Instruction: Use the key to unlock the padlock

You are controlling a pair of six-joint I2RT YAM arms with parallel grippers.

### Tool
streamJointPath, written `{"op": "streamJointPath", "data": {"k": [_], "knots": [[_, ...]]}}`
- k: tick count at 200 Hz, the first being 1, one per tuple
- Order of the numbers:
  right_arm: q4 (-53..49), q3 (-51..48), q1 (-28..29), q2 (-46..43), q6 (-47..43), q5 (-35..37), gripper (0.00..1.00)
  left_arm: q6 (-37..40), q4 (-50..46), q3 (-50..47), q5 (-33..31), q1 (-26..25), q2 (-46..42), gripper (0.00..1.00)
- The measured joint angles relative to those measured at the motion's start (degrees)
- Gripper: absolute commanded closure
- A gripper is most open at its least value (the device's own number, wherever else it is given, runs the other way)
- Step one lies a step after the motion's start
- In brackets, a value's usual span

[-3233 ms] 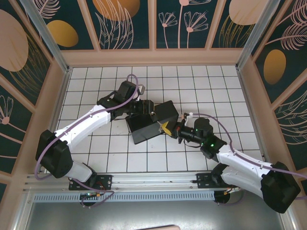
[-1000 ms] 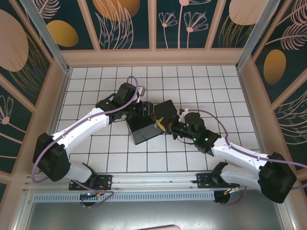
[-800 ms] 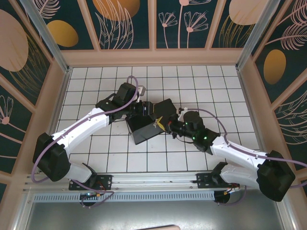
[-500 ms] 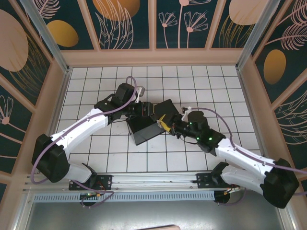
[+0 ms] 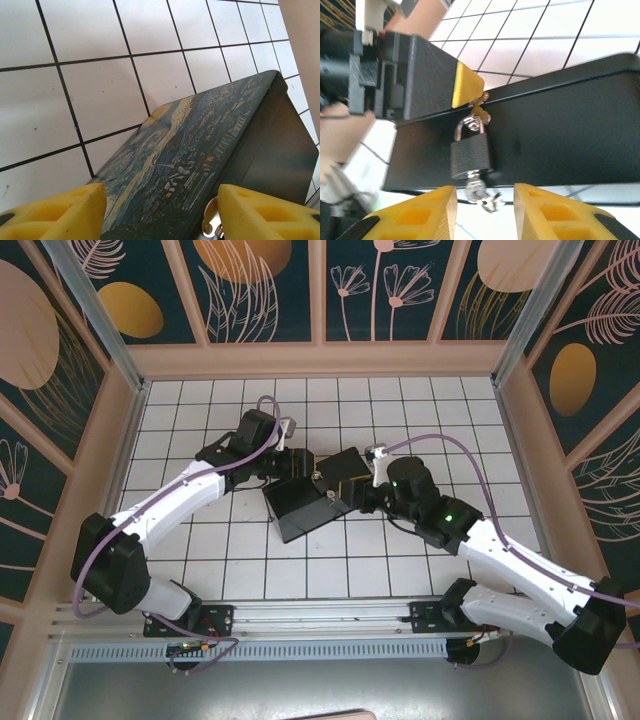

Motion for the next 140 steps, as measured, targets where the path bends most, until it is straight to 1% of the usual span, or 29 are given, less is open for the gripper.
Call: {"op": "streamJointPath", "data": {"k": [20,44,69,93,114,140], "knots": [[0.83,-2.16,2.97,-0.87,-9.53,3.50,0.57,0.17,-0.02,0.44,0.63,0.35,0.52,0.39],[4.00,-5.95,8.04,-2.49,-18.84,8.63,0.57,0.24,-0.02,1.03,0.98,0.90,1.42,0.39],[6.78,-8.00,12.98,-2.71,-25.99,14.47,0.56,0.39,-0.02,1.18,1.18,1.25,2.29,0.39],[10.49,-8.85,17.29,-1.77,-32.28,21.88,0.56,0.63,-0.02,1.27,1.42,1.38,2.40,0.39],[14.05,-9.31,19.23,0.31,-37.13,26.58,0.56,0.63,-0.02,1.27,1.60,1.46,2.40,0.39],[17.05,-9.86,19.69,3.19,-42.64,30.36,0.55,0.66,-0.02,1.27,1.92,1.49,2.40,0.39]]}}
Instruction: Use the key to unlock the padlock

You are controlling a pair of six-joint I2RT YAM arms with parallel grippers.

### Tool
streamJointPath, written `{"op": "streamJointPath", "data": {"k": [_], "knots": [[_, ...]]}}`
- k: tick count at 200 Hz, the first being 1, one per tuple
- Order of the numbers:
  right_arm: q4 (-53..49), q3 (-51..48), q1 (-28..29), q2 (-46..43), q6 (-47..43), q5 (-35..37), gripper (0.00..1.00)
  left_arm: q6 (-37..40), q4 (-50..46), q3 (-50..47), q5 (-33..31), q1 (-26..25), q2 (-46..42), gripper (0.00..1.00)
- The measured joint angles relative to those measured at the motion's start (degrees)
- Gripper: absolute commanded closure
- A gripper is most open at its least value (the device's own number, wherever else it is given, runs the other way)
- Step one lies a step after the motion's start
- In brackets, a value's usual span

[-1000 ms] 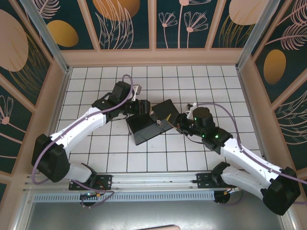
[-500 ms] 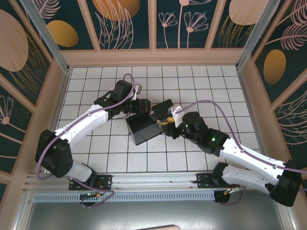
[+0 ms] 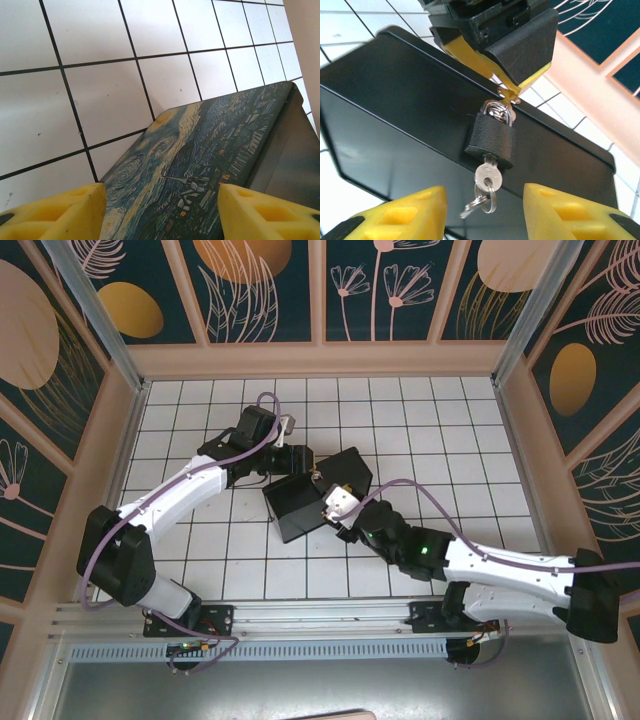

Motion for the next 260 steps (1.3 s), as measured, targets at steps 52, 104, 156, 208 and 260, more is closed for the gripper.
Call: {"op": "streamJointPath", "data": {"k": [52,104,156,208,260], "knots": [[3.39,-1.66,0.00,2.54,-6.54,2.89,0.55,0.37,0.00,0.00,0.57,0.42,0.00,0.39],[6.58,-1.90,0.00,3.23,-8.98,3.63,0.64,0.42,0.00,0.00,0.98,0.57,0.00,0.40],[6.82,-1.90,0.00,4.09,-8.94,3.56,0.70,0.42,0.02,0.00,1.60,0.61,0.00,0.40],[7.21,-1.90,0.00,5.27,-8.72,3.58,0.81,0.42,0.04,-0.02,2.05,0.63,0.00,0.40],[6.91,-1.60,0.00,5.49,-7.02,3.91,0.88,0.37,1.36,-0.79,2.54,0.79,0.00,0.41]]}}
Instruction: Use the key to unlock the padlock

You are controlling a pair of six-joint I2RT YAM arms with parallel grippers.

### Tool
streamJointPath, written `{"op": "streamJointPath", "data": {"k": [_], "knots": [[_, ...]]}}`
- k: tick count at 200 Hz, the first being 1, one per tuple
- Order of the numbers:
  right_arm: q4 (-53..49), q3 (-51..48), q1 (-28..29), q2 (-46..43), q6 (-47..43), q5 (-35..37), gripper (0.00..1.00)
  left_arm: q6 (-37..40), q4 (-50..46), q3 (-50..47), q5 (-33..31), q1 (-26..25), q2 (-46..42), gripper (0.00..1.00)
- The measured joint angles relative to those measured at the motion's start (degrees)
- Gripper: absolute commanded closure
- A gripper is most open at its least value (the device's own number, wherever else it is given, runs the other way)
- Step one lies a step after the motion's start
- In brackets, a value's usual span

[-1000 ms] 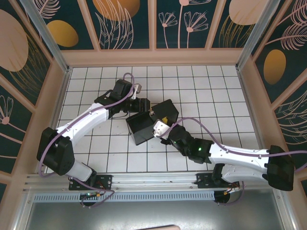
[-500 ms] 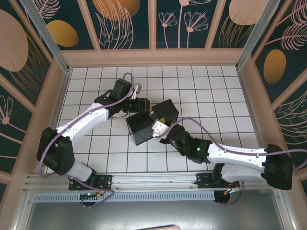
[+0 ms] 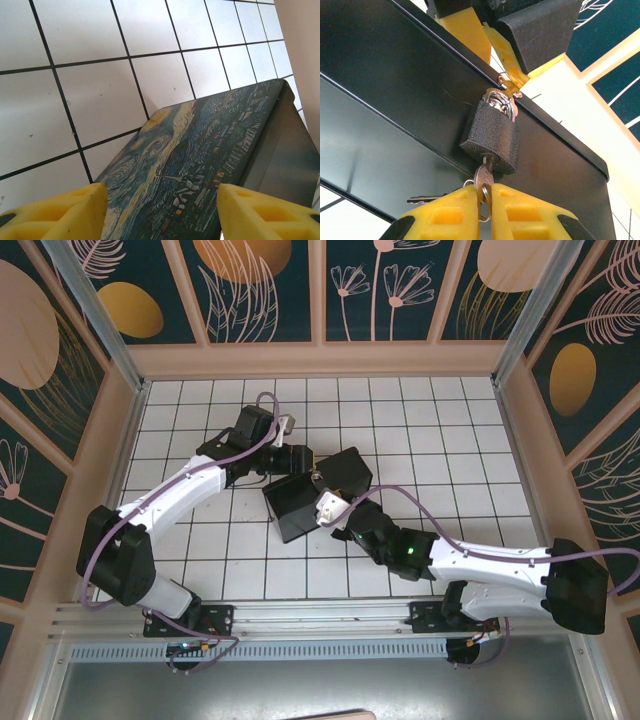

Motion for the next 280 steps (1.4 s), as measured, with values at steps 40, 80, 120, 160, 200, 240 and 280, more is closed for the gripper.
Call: {"op": "streamJointPath", "data": {"k": [40,80,120,160,200,240,280], "knots": [[-4.57,2.36,-0.94,0.02,8.35,-1.92,0.92,-1.57,2.73,-2.10,0.61,0.37,-1.03,0.41],[-6.14,3.23,-6.82,-0.94,27.12,-12.70,0.94,-2.01,2.91,-2.51,1.05,0.35,-2.58,0.42],[-3.63,0.50,-13.11,-4.31,45.07,-23.98,0.95,-2.21,2.91,-2.78,1.66,0.33,-2.84,0.42],[4.11,-5.97,-16.92,-7.61,58.23,-33.86,0.84,-2.19,2.86,-2.89,1.64,0.24,-3.04,0.39],[5.22,-7.63,-23.85,-6.23,67.30,-45.55,0.58,-2.14,1.66,-1.18,1.40,0.44,-3.13,0.37],[-4.96,-4.02,-26.80,-11.45,65.55,-46.66,0.55,-1.22,1.46,0.81,0.50,1.92,-3.19,0.37],[-12.13,8.37,-28.11,-8.63,61.83,-43.80,0.51,1.55,-2.32,1.18,-2.78,2.29,-3.28,0.35]]}}
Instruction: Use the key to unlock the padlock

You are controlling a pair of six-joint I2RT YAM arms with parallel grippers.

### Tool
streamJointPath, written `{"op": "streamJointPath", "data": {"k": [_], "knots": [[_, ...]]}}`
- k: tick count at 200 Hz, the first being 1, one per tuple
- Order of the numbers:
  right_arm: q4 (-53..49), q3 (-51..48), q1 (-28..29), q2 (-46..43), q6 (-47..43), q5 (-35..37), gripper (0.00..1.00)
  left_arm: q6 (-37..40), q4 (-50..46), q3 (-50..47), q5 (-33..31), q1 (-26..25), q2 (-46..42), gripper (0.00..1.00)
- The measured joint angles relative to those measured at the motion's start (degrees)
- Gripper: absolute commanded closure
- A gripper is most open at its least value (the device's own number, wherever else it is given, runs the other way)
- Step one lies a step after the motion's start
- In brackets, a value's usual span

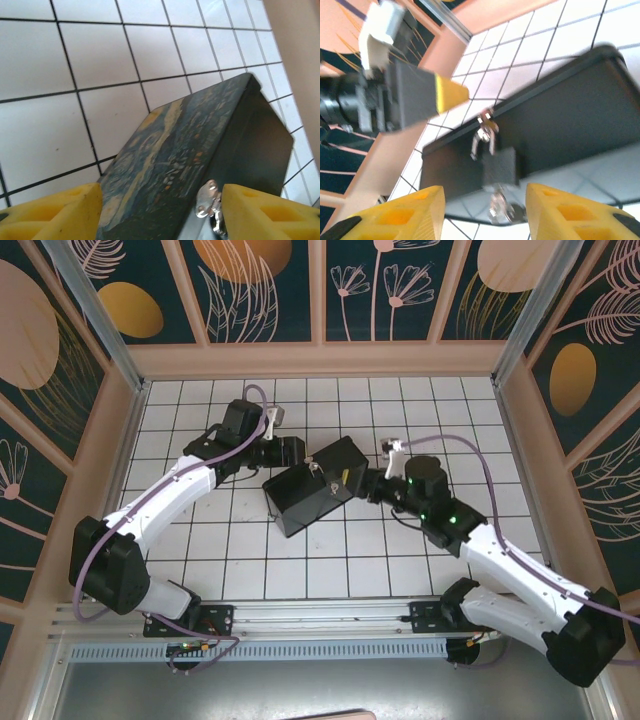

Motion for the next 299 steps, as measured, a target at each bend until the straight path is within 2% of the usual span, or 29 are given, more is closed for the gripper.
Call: {"op": "streamJointPath", "data": {"k": [28,76,127,173,229,262,299], "knots": [[-9.20,12.81,2.54,9.62,-4.22,3.72,0.48,1.77,-2.95,-0.17,-2.60,0.00,-1.18,0.32],[-33.79,36.59,6.51,26.58,-10.54,8.50,0.45,3.41,-4.68,-0.39,-3.91,1.40,-1.88,0.31],[-49.86,43.65,9.57,33.05,-14.56,13.25,0.45,4.33,-5.07,-0.44,-3.85,2.40,-1.88,0.31],[-54.84,44.65,9.64,34.67,-16.09,14.95,0.46,4.72,-5.07,-0.44,-3.80,2.40,-1.90,0.32],[-55.12,46.58,10.49,36.89,-16.22,16.94,0.46,4.94,-5.11,-1.33,-2.05,2.40,-2.62,0.33],[-55.06,49.77,10.54,38.16,-16.76,17.29,0.50,5.16,-5.11,-2.10,-1.03,2.40,-3.17,0.34],[-55.36,50.88,10.54,40.65,-17.29,17.31,0.48,5.16,-5.11,-2.29,-0.72,2.40,-3.30,0.34]]}}
